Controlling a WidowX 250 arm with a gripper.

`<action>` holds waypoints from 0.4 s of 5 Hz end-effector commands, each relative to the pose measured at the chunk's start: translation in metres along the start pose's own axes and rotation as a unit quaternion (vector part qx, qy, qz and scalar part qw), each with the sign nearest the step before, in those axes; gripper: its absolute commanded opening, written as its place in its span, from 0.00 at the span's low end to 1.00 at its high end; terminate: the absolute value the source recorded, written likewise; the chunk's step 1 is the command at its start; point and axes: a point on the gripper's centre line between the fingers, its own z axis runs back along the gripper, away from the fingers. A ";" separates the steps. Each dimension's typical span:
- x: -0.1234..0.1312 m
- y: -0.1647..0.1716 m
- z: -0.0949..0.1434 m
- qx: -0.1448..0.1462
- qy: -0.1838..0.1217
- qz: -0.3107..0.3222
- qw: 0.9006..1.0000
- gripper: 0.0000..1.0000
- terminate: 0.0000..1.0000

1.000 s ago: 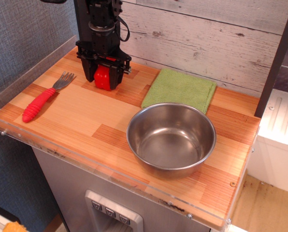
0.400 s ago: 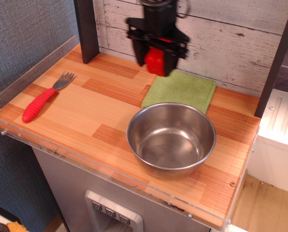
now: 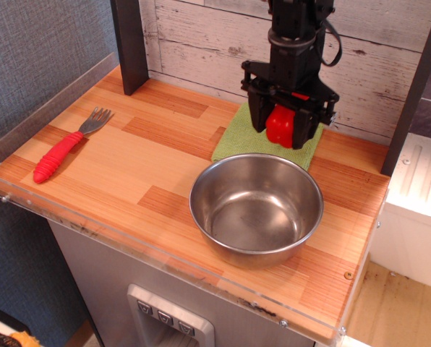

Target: Place the red pepper on the green cloth.

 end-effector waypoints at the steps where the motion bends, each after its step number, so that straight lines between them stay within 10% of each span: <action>1: -0.001 0.020 0.008 0.005 -0.015 0.029 0.999 0.00 0.00; 2: -0.001 0.024 0.007 0.001 -0.014 0.033 0.999 0.00 0.00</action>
